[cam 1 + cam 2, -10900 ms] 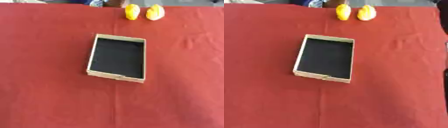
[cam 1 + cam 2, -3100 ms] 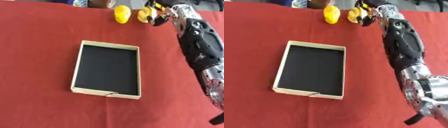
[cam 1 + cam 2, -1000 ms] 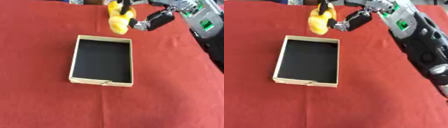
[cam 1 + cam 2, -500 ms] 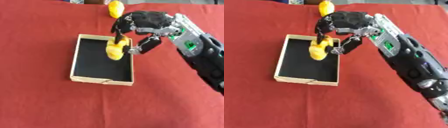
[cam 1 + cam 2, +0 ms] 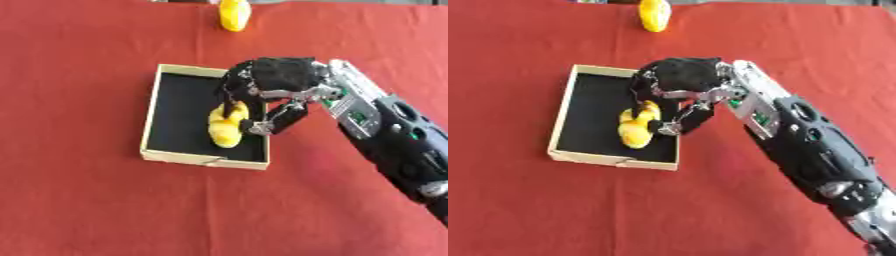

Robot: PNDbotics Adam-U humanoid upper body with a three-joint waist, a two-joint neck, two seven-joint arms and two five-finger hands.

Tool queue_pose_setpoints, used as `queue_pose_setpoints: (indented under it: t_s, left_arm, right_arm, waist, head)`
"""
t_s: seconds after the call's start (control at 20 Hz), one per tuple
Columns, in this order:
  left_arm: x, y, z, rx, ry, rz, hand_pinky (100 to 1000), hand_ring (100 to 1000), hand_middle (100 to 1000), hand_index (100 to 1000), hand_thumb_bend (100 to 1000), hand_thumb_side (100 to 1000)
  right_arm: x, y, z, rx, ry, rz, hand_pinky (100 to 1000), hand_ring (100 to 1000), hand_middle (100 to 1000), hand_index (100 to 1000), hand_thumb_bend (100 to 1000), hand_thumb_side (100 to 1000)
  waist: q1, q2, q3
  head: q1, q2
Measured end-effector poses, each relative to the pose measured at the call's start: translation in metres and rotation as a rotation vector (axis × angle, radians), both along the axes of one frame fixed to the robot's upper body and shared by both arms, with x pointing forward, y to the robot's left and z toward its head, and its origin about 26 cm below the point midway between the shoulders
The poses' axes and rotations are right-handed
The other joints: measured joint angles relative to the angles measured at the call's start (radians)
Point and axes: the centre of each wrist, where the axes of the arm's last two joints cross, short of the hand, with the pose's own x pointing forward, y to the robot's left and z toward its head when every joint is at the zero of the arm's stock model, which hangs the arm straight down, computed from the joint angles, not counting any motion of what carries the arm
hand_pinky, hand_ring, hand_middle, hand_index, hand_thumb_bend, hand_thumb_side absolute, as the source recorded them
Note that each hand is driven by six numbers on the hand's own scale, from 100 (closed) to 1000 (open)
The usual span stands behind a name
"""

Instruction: Pick up objects on the table and place them in the box.

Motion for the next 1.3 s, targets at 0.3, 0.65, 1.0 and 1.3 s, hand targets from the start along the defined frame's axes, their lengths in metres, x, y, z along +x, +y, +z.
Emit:
queue_pose_setpoints:
  t_s: [0.3, 0.65, 1.0, 1.3]
  left_arm:
    - [0.0, 0.0, 0.0, 0.0, 0.004, 0.001, 838, 841, 683, 805, 100, 717]
    - [-0.001, 0.001, -0.002, 0.0, 0.01, 0.003, 838, 841, 683, 805, 100, 718]
    - [-0.001, 0.001, -0.002, -0.001, 0.011, 0.004, 838, 841, 683, 805, 100, 718]
    - [-0.001, 0.001, -0.002, -0.001, 0.013, 0.003, 838, 841, 684, 805, 100, 717]
  right_arm:
    - [-0.001, -0.004, 0.0, -0.035, -0.049, 0.014, 889, 1000, 887, 930, 204, 100]
    - [-0.004, -0.016, 0.014, -0.003, -0.124, 0.032, 892, 999, 890, 934, 188, 148]
    - [-0.007, -0.022, 0.04, 0.165, -0.149, 0.025, 895, 1000, 886, 937, 100, 100]
    - [-0.005, -0.007, 0.086, 0.39, -0.084, 0.012, 896, 1000, 876, 929, 100, 100]
  waist:
    - [0.001, 0.001, -0.002]
    - [0.002, 0.0, -0.008]
    - [0.001, -0.009, -0.012]
    - [0.001, -0.012, -0.012]
  head:
    - [0.0, 0.0]
    - [0.004, 0.0]
    - [0.006, 0.0]
    - [0.006, 0.0]
